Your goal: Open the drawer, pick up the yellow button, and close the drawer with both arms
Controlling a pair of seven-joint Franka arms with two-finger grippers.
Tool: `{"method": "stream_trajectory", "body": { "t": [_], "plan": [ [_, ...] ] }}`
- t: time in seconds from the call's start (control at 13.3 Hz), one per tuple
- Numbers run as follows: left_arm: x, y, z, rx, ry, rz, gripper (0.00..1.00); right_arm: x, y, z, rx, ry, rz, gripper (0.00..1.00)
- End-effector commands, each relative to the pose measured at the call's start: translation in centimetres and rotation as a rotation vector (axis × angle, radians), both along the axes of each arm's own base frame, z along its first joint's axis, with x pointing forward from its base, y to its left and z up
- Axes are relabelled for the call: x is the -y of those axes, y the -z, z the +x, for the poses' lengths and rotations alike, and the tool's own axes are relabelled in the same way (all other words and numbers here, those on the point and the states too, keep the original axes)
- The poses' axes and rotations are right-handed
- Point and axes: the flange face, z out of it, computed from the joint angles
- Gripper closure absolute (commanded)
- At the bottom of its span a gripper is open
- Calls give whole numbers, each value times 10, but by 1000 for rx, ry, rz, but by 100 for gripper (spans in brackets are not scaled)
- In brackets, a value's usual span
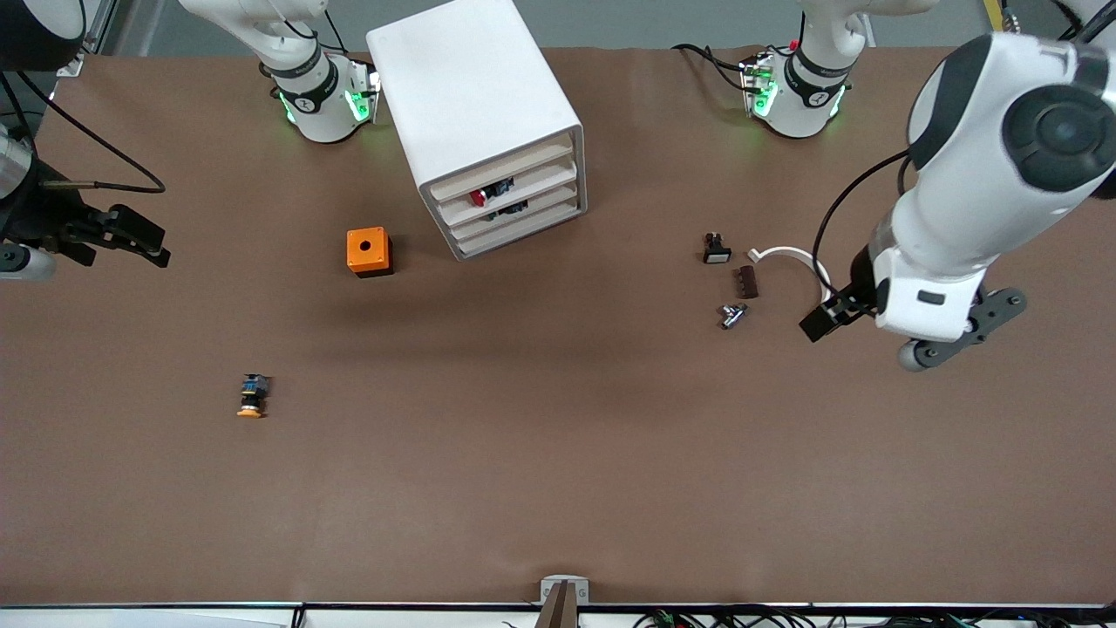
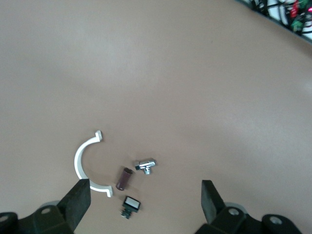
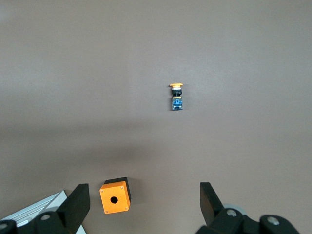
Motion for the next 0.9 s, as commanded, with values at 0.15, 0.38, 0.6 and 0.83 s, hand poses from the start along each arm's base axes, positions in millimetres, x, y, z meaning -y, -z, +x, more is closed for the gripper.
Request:
{"method": "stream_trajectory", "body": {
  "t": [0.15, 0.38, 0.6, 0.83],
  "plan": [
    [-62, -54, -35, -19, 110, 51, 0, 3, -4, -4, 2, 19, -4, 0],
    [-91, -74, -63, -40, 216, 76, 0, 1, -4, -4, 4, 14, -5, 0],
    [-106, -79, -83, -53, 286, 83, 0, 1, -4, -5, -1, 14, -6, 0],
    [-111, -74, -103, -41, 310, 21, 0, 1, -4, -5, 1, 13, -6, 0]
  ]
}}
